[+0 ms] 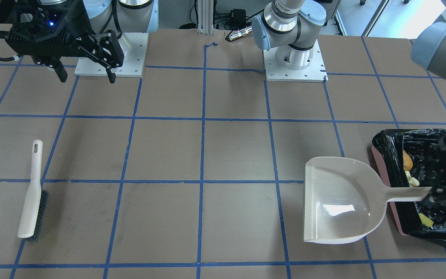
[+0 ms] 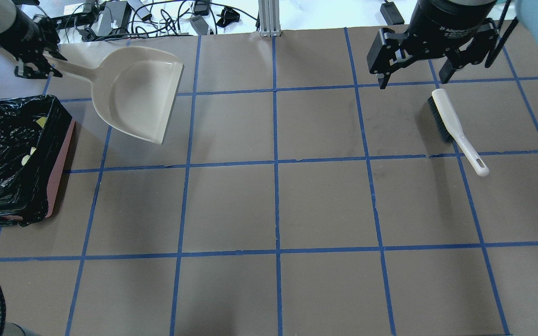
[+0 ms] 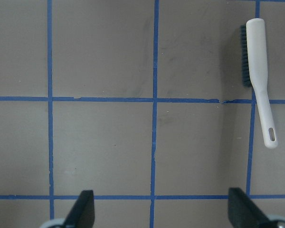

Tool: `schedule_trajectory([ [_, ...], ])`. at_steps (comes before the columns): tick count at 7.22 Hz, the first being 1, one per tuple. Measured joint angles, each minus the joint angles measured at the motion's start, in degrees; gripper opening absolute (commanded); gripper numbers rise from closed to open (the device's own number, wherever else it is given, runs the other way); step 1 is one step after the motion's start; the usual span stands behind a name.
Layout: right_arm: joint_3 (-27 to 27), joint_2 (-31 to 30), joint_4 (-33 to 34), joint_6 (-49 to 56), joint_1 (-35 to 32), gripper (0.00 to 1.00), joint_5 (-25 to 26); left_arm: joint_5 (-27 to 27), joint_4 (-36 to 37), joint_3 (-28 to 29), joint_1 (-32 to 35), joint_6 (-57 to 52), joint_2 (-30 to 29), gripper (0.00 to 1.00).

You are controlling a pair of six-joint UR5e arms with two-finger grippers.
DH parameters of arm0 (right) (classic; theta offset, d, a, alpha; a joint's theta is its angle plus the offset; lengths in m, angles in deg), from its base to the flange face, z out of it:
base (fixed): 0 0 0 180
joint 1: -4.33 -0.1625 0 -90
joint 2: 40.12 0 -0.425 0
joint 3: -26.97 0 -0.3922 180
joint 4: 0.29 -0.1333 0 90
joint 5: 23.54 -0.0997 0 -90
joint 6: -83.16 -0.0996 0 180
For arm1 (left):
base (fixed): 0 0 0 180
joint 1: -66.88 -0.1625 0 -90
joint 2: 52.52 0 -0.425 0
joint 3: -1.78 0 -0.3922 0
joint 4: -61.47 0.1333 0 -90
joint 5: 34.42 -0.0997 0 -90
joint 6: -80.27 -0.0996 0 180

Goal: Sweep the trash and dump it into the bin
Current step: 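Lower the empty dustpan back onto the table with the left gripper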

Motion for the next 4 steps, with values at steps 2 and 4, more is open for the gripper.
schedule_trajectory([
  [2, 0.0, 0.0, 0.0, 0.0, 0.0, 1.0, 0.0, -0.2, 4.7, -3.4, 3.0, 7.5, -3.3, 0.0],
  [4, 0.0, 0.0, 0.0, 0.0, 0.0, 1.0, 0.1, -0.4, 7.4, -3.8, 4.4, 10.9, -6.8, 0.0],
])
